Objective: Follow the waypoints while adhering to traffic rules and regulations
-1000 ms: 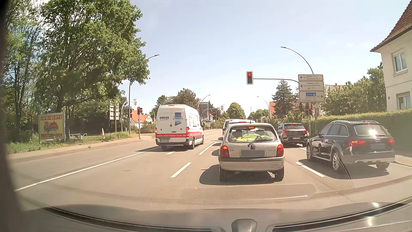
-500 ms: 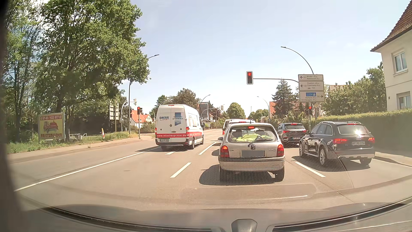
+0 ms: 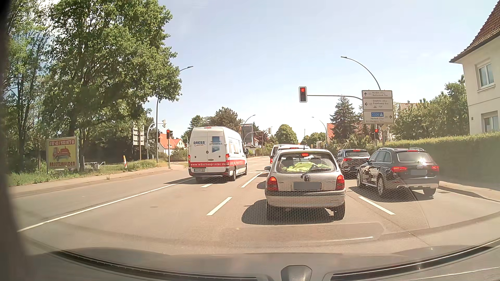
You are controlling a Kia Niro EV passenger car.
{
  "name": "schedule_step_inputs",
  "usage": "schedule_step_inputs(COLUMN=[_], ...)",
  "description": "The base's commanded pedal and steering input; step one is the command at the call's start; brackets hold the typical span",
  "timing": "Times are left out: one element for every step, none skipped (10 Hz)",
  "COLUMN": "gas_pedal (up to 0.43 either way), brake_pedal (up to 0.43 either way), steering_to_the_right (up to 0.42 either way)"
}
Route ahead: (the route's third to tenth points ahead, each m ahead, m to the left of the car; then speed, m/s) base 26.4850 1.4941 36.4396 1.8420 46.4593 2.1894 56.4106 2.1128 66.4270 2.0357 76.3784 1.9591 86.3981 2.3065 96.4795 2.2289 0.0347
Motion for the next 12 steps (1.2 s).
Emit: schedule_step_inputs(gas_pedal=[0.0, 0.0, 0.0, 0.0, 0.0, 0.0, 0.0, 0.0, 0.0, 0.0, 0.0, 0.0], brake_pedal=[0.006, 0.006, 0.006, 0.006, 0.006, 0.006, 0.006, 0.006, 0.006, 0.006, 0.012, 0.006], steering_to_the_right=[0.02, 0.02, 0.02, 0.02, 0.02, 0.02, 0.02, 0.02, 0.02, 0.02, 0.02, 0.02])
